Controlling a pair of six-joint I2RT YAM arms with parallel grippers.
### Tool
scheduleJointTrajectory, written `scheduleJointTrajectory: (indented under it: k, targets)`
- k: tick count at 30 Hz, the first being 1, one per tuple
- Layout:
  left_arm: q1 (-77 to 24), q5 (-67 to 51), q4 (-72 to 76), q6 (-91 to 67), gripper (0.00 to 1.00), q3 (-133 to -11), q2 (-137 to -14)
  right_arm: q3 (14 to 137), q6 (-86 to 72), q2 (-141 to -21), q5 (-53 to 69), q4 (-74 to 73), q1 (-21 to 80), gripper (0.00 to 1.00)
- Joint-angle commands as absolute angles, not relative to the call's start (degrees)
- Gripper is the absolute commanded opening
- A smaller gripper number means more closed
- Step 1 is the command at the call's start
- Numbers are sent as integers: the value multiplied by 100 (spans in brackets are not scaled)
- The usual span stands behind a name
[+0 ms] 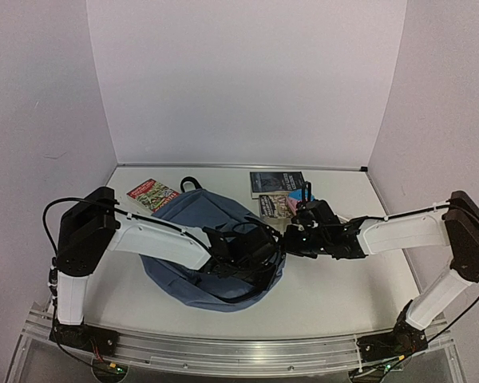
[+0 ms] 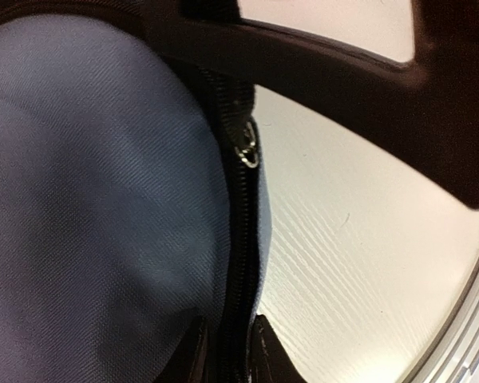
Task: Pack the student bag
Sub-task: Unzip the student bag at the center of the board.
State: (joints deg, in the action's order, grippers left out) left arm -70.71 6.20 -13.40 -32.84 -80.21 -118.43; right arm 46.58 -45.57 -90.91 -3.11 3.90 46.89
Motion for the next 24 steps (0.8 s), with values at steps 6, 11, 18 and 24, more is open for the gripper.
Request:
scheduleJointTrajectory:
  k: [6, 11, 18, 24]
  targets:
    - [-7057, 726, -1210, -3522, 0, -7893, -11777, 4676, -4583, -9027, -487, 587, 4665, 0]
    - [-7058, 474, -931, -3623, 0, -7429, -11432, 4661, -4526, -8944, -546, 551, 4619, 0]
    - [-7066, -293, -585, -3624, 0, -6851, -10998, 4842, -4431, -8942, -476, 539, 4552, 0]
    - [-7073, -905, -408, -3521, 0, -6645, -10777, 5068, -4335, -9091, -516, 534, 4535, 0]
